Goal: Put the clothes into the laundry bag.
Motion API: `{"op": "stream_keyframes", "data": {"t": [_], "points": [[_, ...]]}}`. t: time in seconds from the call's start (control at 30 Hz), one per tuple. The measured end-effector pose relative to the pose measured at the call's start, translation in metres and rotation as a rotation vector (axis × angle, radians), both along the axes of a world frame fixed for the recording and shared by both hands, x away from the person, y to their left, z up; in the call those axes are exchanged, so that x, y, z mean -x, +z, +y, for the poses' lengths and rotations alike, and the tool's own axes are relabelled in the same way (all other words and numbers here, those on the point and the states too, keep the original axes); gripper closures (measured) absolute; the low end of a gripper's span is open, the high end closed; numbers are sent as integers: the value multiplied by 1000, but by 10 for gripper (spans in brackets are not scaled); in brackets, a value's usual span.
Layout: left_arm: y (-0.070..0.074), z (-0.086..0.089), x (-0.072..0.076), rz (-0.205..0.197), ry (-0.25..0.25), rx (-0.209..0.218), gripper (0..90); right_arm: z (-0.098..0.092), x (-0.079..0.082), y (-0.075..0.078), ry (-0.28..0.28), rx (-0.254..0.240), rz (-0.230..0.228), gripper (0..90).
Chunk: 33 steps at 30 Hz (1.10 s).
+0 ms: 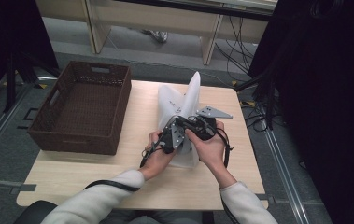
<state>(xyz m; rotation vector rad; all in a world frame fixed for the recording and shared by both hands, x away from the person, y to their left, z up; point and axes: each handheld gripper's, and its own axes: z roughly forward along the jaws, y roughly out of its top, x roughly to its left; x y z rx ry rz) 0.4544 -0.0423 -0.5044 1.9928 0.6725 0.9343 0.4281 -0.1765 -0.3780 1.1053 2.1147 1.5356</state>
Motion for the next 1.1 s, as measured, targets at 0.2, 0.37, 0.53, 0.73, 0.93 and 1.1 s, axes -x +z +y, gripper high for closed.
{"op": "stream_keyframes", "data": {"t": [0.2,0.37,0.53,0.73,0.93,1.1], "points": [[3,13,17,51,-98,35,480,-3,-3,-2,-17,5,-26,882],[16,25,41,58,-162,55,406,-3,-5,-3,-6,17,-38,882],[13,15,52,94,-213,78,408,-3,-3,-2,-12,18,-24,882],[-4,-8,43,153,-239,52,426,-2,-2,-1,-15,16,-8,882],[-4,-11,29,141,-203,-7,688,-3,-2,0,-8,18,-2,882],[2,-12,21,144,-158,62,854,-3,-2,0,-7,15,-36,882]]}}
